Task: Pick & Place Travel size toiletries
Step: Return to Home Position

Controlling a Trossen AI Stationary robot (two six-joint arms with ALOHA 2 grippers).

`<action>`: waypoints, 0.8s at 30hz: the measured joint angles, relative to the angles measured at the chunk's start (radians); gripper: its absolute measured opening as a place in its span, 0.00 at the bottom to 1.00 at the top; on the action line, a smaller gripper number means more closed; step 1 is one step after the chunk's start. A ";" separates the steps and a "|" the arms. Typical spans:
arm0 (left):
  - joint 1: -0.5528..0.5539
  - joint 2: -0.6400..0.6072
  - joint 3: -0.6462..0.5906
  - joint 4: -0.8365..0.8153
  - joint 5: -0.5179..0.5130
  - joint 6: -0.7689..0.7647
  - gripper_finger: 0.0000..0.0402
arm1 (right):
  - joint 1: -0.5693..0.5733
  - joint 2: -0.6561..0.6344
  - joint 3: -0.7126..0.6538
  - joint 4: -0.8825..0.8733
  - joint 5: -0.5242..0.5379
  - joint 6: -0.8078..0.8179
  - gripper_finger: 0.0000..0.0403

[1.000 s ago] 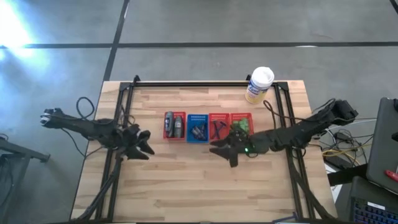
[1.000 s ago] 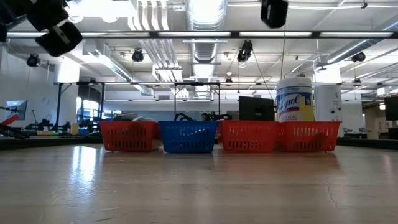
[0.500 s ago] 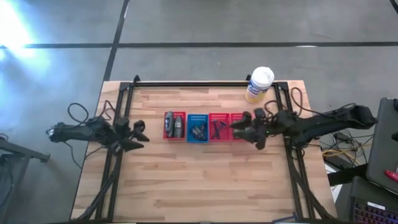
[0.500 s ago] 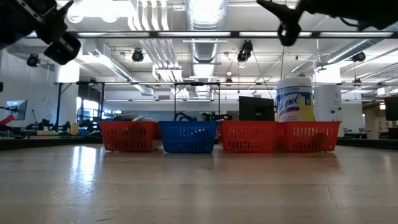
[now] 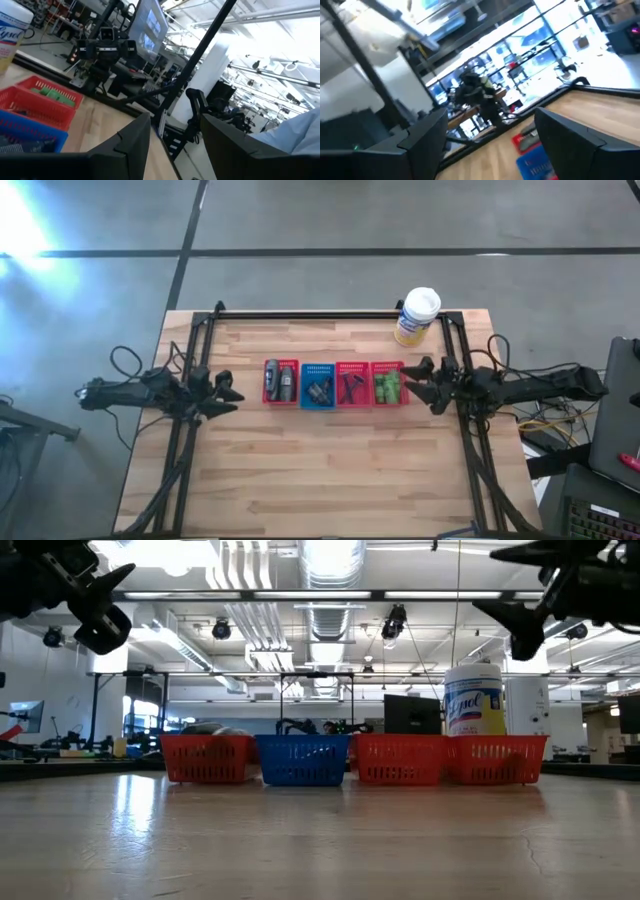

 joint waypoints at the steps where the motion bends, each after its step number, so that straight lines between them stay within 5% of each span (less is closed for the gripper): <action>1: 0.000 0.000 0.000 -0.002 0.001 0.000 0.45 | 0.000 -0.021 -0.019 0.000 0.013 0.011 0.73; 11: 0.000 0.000 0.000 -0.005 0.001 0.000 0.45 | 0.000 -0.095 -0.035 -0.269 0.053 0.013 0.80; 24: -0.001 0.000 0.000 -0.005 0.001 0.001 0.45 | 0.000 -0.054 -0.035 -0.359 0.054 0.013 0.88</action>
